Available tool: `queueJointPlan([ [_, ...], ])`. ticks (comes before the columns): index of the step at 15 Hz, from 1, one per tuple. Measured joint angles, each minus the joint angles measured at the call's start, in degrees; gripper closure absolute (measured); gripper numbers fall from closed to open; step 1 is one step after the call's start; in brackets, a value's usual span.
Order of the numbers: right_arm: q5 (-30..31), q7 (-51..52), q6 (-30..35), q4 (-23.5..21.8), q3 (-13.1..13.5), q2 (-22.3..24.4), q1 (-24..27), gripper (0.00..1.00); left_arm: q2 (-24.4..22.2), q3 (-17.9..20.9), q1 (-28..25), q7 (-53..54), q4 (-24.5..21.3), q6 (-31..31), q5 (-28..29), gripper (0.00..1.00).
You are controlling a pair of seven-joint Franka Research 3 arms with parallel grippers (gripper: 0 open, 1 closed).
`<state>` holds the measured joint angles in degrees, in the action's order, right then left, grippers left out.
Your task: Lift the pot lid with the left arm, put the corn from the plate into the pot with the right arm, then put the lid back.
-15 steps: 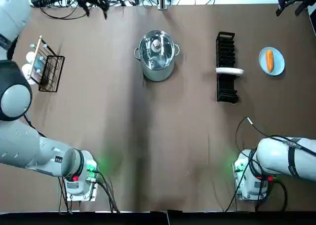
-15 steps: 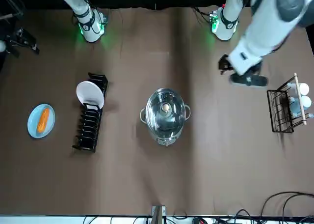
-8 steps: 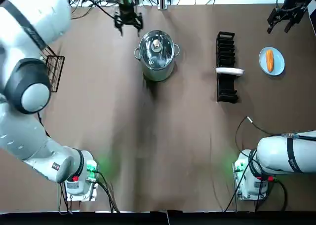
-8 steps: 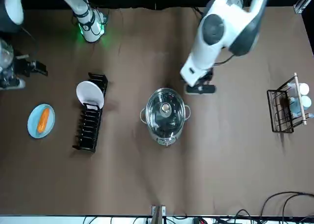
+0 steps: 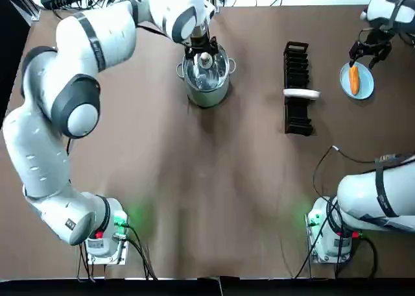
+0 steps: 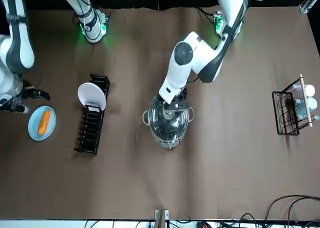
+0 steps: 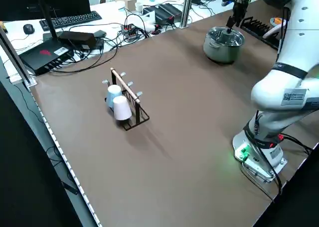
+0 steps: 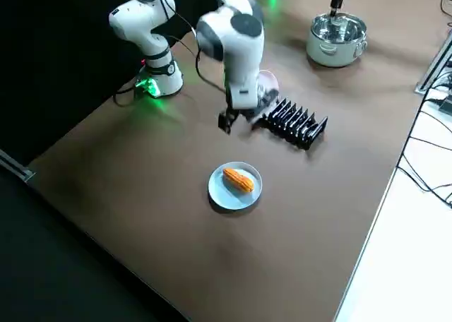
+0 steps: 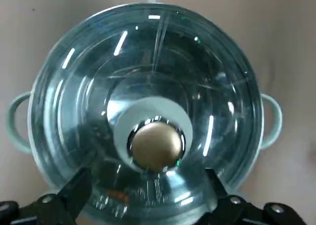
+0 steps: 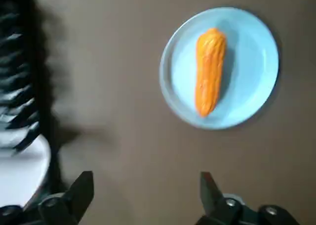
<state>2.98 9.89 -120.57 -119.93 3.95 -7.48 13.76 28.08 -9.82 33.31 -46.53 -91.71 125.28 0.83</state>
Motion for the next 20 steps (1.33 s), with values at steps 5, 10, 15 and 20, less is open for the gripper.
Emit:
queueJointPlan([
  [5,1.3,0.6,-15.2,1.0,0.1,-10.8,2.3,0.11,2.8,0.2,0.1,0.0,1.8,1.7,4.0,0.02],
  [10,7.0,0.6,-19.1,4.8,0.5,-16.6,3.9,0.15,2.8,0.2,0.3,0.0,1.9,1.6,4.1,0.19],
  [15,8.5,0.7,-23.1,7.6,0.5,-21.5,6.0,0.15,2.9,0.2,2.1,-1.3,1.9,1.6,4.1,0.33],
  [20,8.5,0.6,-23.7,10.0,0.5,-25.0,6.1,0.20,2.8,1.1,2.1,-2.0,2.0,1.5,4.1,0.40],
])
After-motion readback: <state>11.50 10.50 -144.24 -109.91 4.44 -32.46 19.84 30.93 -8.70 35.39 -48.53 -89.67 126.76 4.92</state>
